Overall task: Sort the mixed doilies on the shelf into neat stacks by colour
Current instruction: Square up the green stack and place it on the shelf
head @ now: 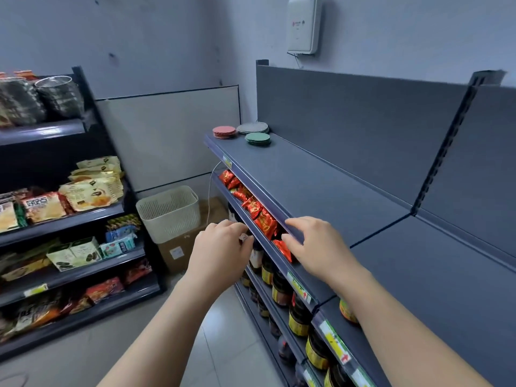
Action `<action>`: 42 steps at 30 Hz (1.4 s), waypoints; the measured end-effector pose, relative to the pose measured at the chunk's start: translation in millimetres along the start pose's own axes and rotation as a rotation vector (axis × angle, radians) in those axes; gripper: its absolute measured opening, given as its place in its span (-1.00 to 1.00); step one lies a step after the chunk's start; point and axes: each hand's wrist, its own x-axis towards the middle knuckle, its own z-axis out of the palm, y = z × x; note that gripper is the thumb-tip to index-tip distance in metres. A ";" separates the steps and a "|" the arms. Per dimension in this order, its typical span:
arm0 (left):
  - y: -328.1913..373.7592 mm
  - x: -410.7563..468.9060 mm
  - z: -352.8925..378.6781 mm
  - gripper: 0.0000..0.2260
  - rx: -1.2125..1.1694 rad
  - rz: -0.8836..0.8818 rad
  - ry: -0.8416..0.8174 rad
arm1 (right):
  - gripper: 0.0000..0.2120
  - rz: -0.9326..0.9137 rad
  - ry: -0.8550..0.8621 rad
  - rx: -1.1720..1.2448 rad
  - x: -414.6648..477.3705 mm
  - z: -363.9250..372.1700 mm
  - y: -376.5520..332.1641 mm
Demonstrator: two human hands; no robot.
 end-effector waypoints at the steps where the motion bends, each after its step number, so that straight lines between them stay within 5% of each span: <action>1: -8.7 17.1 4.5 -0.73 0.002 -0.009 0.005 | -0.65 -0.004 -0.002 -0.008 21.9 4.9 0.8; 18: -129.2 342.5 88.2 -0.72 -0.111 -0.078 -0.009 | -0.60 0.066 -0.019 -0.031 371.2 65.2 41.0; 28: -199.7 531.4 150.1 -0.63 -0.231 0.064 -0.197 | -0.56 0.381 0.122 0.060 530.2 117.1 61.5; 35: -206.4 634.9 199.3 -0.61 -0.279 0.065 -0.365 | -0.48 0.611 0.167 0.167 605.0 130.4 98.8; 42: -181.3 687.7 228.3 -0.52 -0.479 -0.042 -0.441 | -0.35 0.641 0.096 0.242 656.5 144.6 124.9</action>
